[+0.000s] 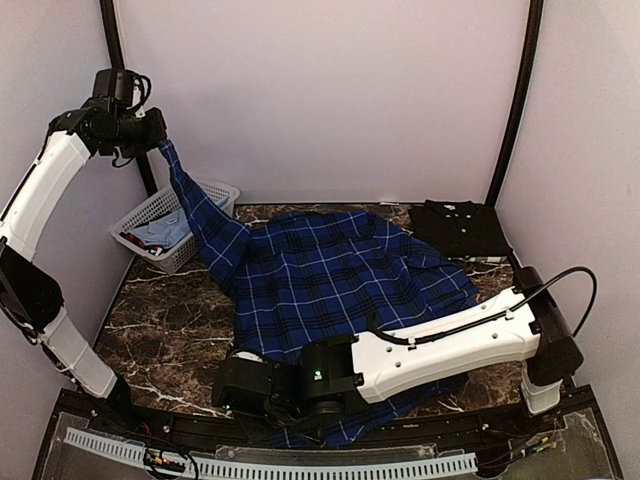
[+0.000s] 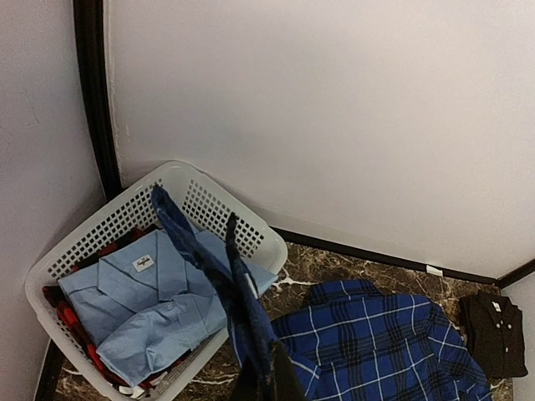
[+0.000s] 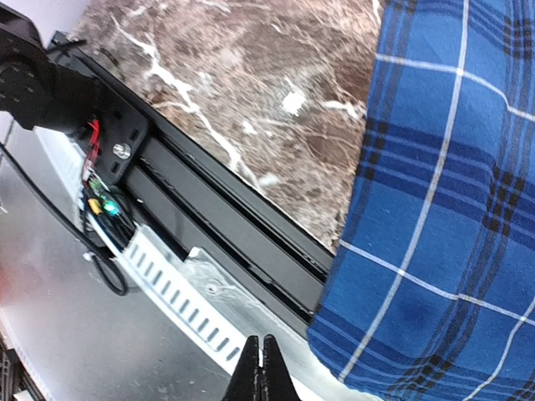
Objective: Fold and stack the long sleeve shirts
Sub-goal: Pick up the corner of the shirt from the corner of the board.
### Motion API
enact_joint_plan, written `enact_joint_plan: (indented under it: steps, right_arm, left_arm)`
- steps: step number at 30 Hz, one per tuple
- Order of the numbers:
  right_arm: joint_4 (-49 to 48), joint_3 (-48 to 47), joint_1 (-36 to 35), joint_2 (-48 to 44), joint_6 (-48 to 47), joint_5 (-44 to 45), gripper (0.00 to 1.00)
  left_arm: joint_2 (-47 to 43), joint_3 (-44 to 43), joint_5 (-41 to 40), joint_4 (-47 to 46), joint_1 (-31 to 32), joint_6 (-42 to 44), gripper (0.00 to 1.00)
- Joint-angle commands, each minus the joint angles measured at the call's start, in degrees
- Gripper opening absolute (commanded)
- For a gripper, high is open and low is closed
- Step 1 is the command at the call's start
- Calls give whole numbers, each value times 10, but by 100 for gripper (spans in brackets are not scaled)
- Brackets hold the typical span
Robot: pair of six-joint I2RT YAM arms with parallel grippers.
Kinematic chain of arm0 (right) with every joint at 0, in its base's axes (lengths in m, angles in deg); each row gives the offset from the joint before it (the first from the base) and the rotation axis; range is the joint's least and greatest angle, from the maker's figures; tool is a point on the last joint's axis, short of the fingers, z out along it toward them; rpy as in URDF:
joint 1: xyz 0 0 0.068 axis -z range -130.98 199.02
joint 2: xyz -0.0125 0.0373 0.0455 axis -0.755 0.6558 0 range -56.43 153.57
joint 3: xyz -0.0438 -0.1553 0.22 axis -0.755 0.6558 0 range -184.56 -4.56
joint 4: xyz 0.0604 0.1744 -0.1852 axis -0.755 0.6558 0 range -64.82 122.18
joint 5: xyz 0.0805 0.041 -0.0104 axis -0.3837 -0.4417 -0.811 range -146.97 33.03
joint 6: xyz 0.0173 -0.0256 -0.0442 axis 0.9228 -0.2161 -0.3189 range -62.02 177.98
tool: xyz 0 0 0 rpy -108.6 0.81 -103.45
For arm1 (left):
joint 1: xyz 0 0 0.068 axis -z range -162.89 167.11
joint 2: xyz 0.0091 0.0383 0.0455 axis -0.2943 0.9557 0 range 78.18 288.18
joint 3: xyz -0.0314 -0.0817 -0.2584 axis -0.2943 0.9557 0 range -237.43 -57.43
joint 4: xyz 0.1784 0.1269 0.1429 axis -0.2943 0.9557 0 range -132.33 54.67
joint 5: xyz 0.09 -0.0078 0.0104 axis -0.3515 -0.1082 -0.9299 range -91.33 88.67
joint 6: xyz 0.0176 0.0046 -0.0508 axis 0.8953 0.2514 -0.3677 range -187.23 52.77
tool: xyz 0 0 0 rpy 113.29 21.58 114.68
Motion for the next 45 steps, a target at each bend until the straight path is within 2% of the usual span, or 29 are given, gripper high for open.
enact_joint_plan:
  steps: [1,3,6,9,16,33,36,42,45]
  right_arm:
    - [3,-14,2,16,-4,-11,0]
    - [30,-45,-4,45,-8,-12,2]
    - [60,-76,-13,84,-6,-12,14]
    - [95,-91,-14,115,9,6,22]
    - [162,-136,-15,162,30,44,24]
    - [203,-146,-35,199,42,23,24]
    - [228,-166,-37,211,43,33,22]
    - [251,-201,-36,228,33,37,2]
    - [233,-204,-32,202,24,41,0]
  left_arm:
    - [-49,-15,-28,11,-19,15,0]
    - [-53,-10,-25,9,-22,19,0]
    - [-62,8,-19,4,-22,23,0]
    - [-70,26,-16,-6,-23,24,0]
    - [-77,39,-8,-10,-23,28,0]
    - [-77,46,-3,-16,-23,29,0]
    - [-77,48,-3,-17,-23,29,0]
    - [-78,49,-8,-17,-22,29,0]
    - [-79,49,-17,-17,-23,31,0]
